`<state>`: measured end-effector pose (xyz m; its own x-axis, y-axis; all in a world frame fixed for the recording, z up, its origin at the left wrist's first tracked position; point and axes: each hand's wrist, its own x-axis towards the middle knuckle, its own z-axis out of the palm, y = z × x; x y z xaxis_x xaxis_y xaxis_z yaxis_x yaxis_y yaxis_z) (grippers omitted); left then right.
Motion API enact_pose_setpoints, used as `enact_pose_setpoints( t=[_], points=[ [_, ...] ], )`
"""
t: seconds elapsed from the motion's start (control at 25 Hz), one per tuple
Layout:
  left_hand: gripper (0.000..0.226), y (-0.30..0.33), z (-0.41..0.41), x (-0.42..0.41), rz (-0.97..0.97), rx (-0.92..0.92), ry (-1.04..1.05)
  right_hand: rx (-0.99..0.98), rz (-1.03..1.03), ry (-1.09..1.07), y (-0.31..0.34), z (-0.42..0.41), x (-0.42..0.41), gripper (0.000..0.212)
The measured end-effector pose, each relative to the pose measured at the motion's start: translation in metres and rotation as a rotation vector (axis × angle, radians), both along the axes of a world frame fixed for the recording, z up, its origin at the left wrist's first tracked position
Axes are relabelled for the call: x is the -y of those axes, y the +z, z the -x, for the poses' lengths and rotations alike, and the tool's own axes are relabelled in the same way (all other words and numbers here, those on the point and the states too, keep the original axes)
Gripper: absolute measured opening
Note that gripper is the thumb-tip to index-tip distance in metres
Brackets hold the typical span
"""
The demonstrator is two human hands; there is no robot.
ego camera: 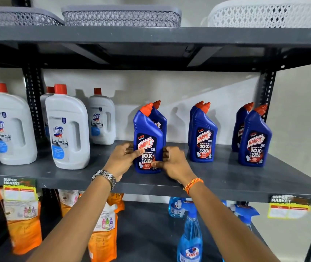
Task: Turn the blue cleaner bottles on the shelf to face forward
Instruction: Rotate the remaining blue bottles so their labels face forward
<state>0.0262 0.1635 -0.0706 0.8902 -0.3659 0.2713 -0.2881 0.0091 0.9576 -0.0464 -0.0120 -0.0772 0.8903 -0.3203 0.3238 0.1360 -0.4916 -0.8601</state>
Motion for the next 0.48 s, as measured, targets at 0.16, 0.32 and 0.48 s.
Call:
enact_pose_setpoints(
  t=[0.16,0.32,0.48],
  points=[
    [0.03,0.002,0.004,-0.002,-0.003,-0.022,0.002,0.003,0.01,0.008,0.0,0.001,-0.004,0.055],
    [0.04,0.004,0.012,-0.004,0.002,-0.074,0.009,-0.002,0.018,0.018,0.003,0.008,-0.011,0.057],
    [0.04,0.003,0.053,-0.003,0.001,0.153,0.349,0.098,-0.2,0.011,0.014,0.033,0.033,0.063]
  ],
)
